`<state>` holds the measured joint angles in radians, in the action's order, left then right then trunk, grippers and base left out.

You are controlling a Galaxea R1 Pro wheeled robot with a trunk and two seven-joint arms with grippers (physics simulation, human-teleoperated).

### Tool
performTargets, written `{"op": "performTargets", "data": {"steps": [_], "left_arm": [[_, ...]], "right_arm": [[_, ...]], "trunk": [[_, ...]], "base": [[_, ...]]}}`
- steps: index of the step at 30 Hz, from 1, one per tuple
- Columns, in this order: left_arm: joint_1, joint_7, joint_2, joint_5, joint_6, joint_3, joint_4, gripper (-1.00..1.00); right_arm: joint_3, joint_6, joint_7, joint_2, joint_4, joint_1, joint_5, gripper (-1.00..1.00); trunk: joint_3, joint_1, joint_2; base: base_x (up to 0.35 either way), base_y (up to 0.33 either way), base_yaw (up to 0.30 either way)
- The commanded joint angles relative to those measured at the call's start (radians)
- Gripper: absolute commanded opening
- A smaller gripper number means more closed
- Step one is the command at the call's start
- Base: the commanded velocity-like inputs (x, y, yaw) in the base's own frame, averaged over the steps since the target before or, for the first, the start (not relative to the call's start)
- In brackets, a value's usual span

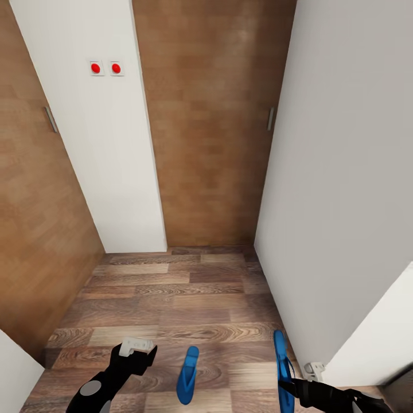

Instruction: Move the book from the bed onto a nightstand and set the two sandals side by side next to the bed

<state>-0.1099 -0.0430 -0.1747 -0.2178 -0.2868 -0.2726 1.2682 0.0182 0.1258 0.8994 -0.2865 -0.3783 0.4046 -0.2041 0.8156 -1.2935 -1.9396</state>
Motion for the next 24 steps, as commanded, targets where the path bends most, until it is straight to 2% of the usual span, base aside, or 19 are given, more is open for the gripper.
{"op": "performTargets", "data": {"steps": [1,6,24], "left_arm": [[-0.001,-0.005,-0.001,-0.009,-0.005,-0.002,0.002,1.00],[-0.001,-0.004,0.000,-0.010,-0.005,-0.002,0.002,1.00],[-0.001,-0.003,0.000,-0.011,-0.005,-0.002,0.002,1.00]], "right_arm": [[0.002,0.011,0.003,0.000,0.000,0.000,-0.011,-1.00],[0.002,0.011,0.004,0.000,-0.001,0.000,-0.011,-1.00],[0.002,0.011,0.004,0.000,-0.001,0.000,-0.011,-1.00]], "trunk": [[0.001,0.000,0.000],[0.001,0.000,0.000],[0.001,0.000,0.000]], "base": [[0.000,-0.292,0.000],[0.000,-0.195,0.000],[0.000,-0.007,0.000]]}}
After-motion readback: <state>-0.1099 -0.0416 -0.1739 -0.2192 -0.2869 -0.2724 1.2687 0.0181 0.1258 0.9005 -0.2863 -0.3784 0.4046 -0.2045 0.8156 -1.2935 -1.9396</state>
